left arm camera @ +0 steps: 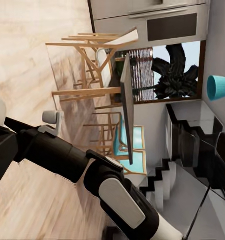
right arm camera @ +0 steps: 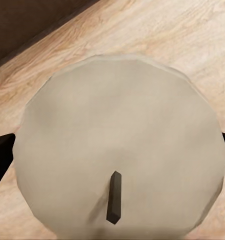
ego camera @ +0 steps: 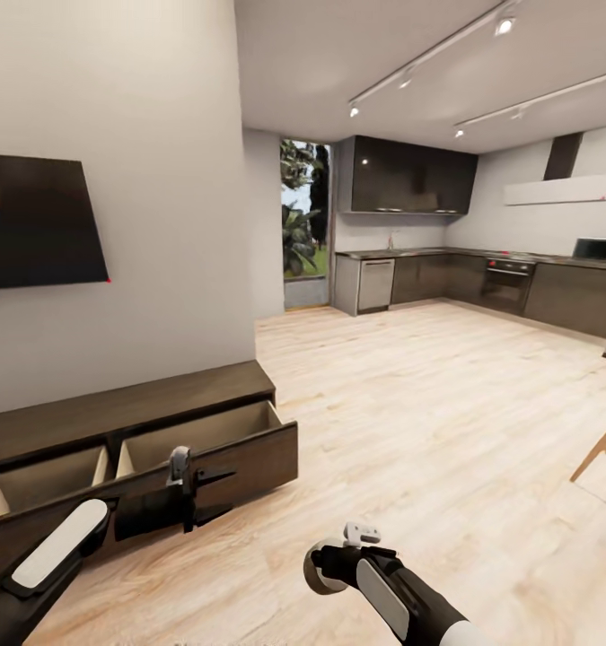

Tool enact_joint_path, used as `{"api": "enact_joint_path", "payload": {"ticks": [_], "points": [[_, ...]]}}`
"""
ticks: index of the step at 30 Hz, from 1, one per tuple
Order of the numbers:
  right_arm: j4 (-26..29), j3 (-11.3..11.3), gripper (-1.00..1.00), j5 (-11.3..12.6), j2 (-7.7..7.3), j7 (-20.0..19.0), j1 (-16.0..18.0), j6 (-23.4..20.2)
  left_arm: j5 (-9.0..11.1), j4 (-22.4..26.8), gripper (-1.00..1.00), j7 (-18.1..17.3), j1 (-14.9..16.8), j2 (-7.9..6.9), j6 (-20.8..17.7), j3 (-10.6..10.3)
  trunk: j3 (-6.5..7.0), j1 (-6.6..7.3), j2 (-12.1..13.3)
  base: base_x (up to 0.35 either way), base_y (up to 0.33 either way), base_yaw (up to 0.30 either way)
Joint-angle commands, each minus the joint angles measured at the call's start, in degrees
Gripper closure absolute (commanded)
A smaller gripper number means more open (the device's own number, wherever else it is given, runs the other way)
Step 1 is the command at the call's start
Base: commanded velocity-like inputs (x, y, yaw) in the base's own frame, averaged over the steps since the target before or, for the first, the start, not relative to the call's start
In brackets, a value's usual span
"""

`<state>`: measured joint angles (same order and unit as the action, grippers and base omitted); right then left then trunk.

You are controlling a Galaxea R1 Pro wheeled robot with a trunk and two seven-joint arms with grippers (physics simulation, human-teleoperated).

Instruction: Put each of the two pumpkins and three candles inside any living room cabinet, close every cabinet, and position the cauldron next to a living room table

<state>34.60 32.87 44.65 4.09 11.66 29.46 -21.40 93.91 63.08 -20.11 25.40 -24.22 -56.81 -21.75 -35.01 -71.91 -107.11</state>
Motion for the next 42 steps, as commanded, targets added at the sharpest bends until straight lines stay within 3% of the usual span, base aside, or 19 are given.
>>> {"api": "enact_joint_path", "payload": {"ticks": [1, 42], "points": [[0.17, 0.26, 1.00, 0.61, -0.05, 0.55, 0.05, -0.06, -0.33, -0.07, -1.00, -0.55, 0.09, -0.04, 0.01, -0.15, -0.09, 0.01, -0.03, 0.000, 0.000, 0.280], [0.21, 0.25, 1.00, 0.61, -0.07, 0.64, 0.06, 0.04, -0.39, -0.11, -1.00, -0.55, 0.09, -0.04, 0.03, -0.09, -1.11, 0.01, -0.03, 0.000, 0.000, 0.280]]}}
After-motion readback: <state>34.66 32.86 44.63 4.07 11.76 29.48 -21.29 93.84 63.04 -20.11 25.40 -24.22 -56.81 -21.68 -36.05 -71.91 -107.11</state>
